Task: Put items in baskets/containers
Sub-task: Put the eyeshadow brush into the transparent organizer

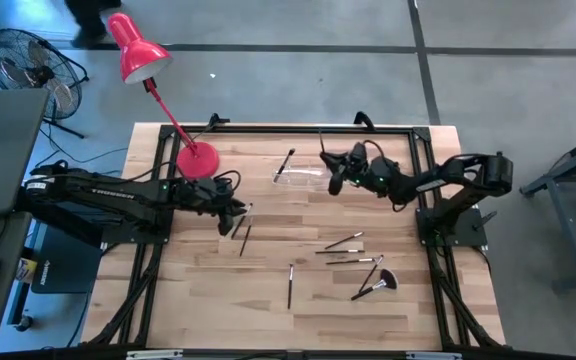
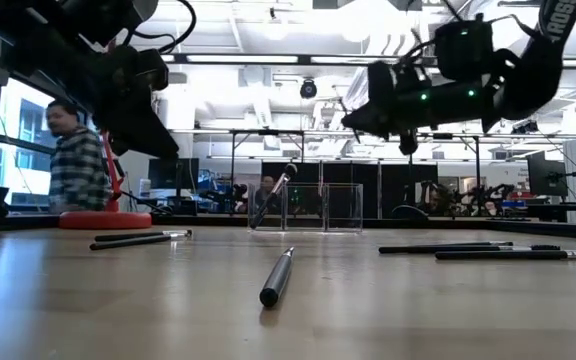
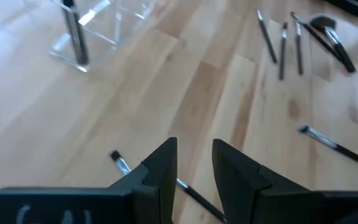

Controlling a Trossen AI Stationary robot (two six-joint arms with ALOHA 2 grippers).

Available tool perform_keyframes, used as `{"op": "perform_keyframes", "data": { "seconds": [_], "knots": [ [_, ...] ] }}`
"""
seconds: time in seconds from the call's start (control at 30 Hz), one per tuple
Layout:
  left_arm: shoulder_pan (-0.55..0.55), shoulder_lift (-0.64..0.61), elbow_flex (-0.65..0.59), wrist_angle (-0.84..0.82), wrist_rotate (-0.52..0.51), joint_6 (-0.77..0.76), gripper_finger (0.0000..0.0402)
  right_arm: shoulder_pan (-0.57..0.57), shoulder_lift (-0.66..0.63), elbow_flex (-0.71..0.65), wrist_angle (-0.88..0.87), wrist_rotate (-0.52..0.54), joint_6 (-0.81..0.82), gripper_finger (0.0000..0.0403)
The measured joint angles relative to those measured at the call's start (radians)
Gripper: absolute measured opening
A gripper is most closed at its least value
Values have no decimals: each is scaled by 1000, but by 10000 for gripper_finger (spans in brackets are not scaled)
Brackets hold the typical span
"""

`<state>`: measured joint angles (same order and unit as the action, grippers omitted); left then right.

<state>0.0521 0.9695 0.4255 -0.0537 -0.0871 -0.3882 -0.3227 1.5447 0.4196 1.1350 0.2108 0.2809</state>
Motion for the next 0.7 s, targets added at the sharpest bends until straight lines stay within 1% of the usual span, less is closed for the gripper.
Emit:
{"op": "perform_keyframes", "data": {
  "seconds": [0.13,0.23,0.4,0.5,0.6,0.7],
  "knots": [
    [0,0,0,6,-21,0,99,-11,0,42,-129,-16,-21,9],
    [0,0,0,6,-21,0,99,-27,0,58,-167,-27,-38,11],
    [0,0,0,6,-33,1,99,-70,3,65,-174,-91,-34,8],
    [0,0,0,6,-36,1,99,-84,22,65,-168,-105,-14,8],
    [0,0,0,5,-37,1,99,-83,65,79,-138,-106,20,8],
    [0,0,0,5,-54,1,99,-83,131,113,-56,-99,28,8]
  ]
}}
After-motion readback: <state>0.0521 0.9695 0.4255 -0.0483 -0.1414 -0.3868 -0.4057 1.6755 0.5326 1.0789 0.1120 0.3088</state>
